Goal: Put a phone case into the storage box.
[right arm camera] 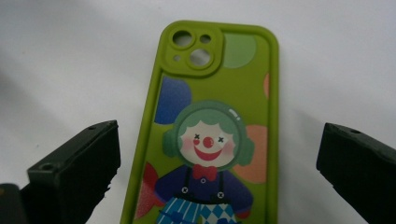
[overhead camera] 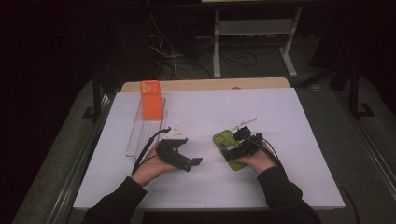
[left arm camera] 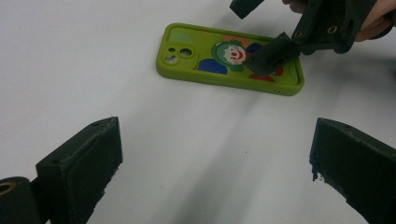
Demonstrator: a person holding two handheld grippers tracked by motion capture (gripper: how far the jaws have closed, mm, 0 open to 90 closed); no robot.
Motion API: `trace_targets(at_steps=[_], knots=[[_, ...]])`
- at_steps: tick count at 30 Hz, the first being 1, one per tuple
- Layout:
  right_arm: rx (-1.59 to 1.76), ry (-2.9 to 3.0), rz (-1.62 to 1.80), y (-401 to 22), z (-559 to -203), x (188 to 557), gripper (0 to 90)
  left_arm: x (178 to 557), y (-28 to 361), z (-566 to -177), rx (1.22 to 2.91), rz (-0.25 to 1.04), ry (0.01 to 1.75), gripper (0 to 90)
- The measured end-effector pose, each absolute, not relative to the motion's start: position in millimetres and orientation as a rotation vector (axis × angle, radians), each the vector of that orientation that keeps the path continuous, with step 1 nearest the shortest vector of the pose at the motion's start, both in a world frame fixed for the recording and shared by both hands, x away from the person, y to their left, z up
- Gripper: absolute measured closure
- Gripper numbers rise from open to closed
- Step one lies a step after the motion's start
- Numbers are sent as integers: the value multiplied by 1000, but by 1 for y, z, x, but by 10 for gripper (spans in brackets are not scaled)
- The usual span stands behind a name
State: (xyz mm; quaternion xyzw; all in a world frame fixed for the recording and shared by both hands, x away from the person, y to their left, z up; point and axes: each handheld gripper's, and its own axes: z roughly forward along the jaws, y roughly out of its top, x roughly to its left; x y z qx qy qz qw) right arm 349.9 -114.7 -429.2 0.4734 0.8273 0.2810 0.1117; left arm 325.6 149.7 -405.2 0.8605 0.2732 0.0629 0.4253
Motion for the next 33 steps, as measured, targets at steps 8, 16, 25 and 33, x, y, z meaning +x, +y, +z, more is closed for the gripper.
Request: trace_targets(at_steps=[8,16,25,33], knots=[[1397,2452,789,-109,-436,349,16,325,150,-405,2155,157,679,22],[1387,2474,760,-106,-442,349,96,325,148,-406,2140,151,689,22],[1393,2433,737,-103,-443,345,130,325,149,-406,2157,155,681,22],[1422,2422,722,-102,-442,345,154,325,148,-407,2165,158,674,22]])
